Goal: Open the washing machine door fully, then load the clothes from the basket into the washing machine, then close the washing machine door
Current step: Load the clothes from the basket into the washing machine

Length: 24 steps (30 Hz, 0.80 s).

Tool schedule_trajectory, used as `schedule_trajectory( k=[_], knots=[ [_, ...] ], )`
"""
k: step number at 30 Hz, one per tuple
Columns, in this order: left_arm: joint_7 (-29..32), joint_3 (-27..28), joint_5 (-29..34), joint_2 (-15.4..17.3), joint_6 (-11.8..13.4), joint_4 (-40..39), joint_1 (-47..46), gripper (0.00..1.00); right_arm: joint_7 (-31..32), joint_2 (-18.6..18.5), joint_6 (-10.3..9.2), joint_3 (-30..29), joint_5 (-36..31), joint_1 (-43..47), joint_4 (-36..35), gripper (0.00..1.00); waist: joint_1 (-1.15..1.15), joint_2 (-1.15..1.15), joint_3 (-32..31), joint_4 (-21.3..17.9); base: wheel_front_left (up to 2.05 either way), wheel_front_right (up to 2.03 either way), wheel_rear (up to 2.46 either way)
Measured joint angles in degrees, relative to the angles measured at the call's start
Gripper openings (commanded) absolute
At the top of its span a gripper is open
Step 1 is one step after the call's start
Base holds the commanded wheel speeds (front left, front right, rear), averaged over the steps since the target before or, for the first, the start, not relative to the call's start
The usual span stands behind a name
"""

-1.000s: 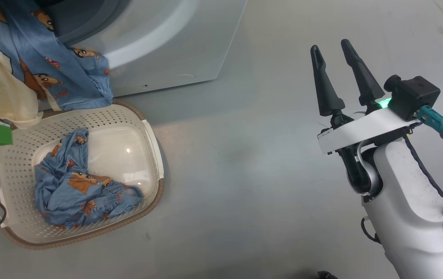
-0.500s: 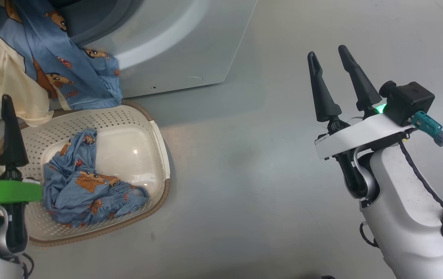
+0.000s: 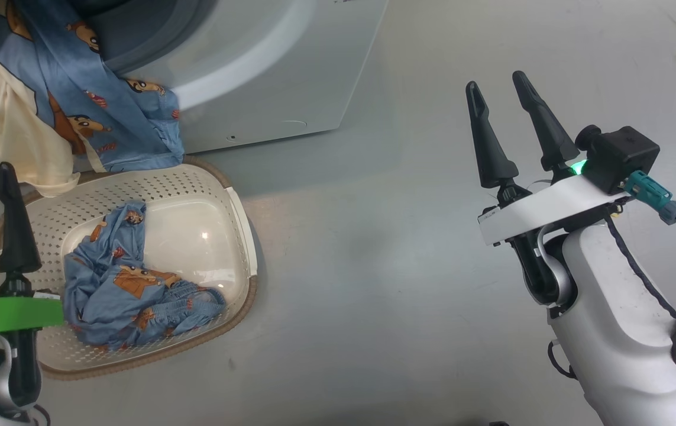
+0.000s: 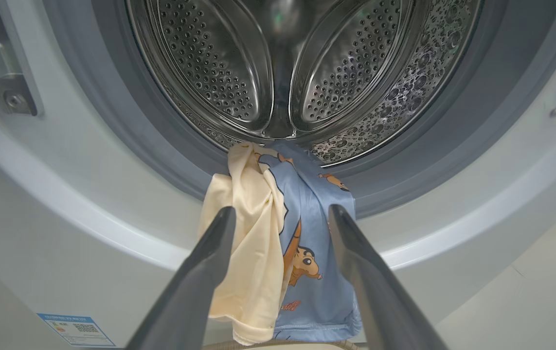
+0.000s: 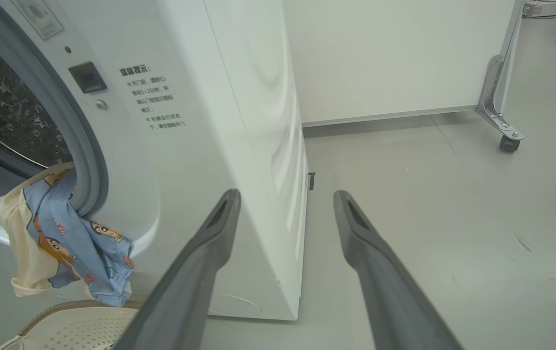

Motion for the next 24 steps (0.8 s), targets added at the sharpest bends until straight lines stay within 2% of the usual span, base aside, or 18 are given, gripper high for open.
schedule_trajectory(
  k=[17, 24],
  knots=[
    [0.0, 0.83, 1.49, -0.63, -0.56, -1.76, 2.38, 1.0, 0.0, 0.07, 0.0, 0.04, 0.09, 0.74, 0.04, 1.0, 0.0, 0.0, 0.35, -0.77, 0.0, 0.0, 0.0],
    [0.0, 0.56, 1.74, -0.3, -0.62, 0.13, 2.59, 1.0, 0.0, 0.23, 0.0, 0.42, 0.1, 0.73, 0.07, 1.0, 0.0, 0.0, 0.7, -1.06, 0.0, 0.0, 0.0]
  ],
)
